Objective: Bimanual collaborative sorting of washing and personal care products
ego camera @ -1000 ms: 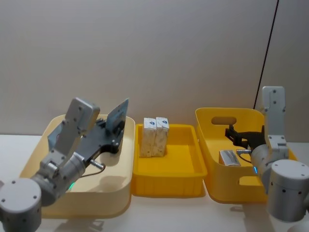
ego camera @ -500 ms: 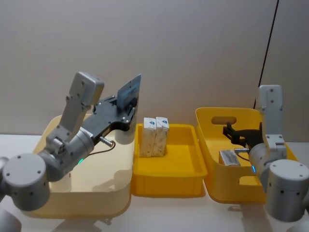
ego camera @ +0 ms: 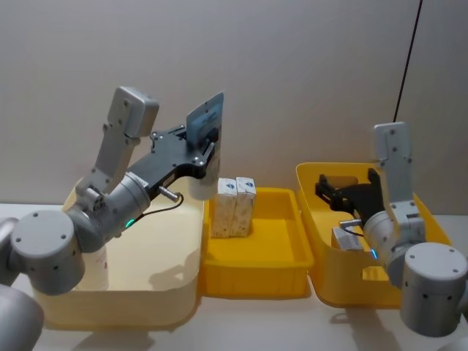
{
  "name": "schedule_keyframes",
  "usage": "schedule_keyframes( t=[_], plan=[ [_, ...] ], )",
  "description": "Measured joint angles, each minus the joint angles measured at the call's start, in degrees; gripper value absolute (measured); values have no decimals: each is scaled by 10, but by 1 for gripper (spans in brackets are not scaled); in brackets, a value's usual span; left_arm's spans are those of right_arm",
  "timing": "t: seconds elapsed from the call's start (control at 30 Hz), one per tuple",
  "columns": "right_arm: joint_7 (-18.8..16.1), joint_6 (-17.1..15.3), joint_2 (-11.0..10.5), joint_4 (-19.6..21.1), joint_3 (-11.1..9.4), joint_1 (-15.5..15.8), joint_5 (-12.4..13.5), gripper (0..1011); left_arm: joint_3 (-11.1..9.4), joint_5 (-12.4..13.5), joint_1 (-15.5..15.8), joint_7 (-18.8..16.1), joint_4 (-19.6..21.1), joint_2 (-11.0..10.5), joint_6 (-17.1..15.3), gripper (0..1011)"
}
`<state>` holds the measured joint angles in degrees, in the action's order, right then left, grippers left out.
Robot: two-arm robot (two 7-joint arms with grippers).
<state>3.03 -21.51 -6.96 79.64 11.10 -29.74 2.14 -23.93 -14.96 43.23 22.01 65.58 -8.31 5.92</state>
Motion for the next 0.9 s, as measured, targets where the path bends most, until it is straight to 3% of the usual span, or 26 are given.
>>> schedule_keyframes(
  t=[0.57,0.9],
  plan=[
    [-109,32,-30,18,34,3,10,1001,0,-15,22,37,-14,15,20,241],
    [-120,45,-29,1,54,-3,-7,1001,-8,-19,21,45,8,15,13,241]
  ],
)
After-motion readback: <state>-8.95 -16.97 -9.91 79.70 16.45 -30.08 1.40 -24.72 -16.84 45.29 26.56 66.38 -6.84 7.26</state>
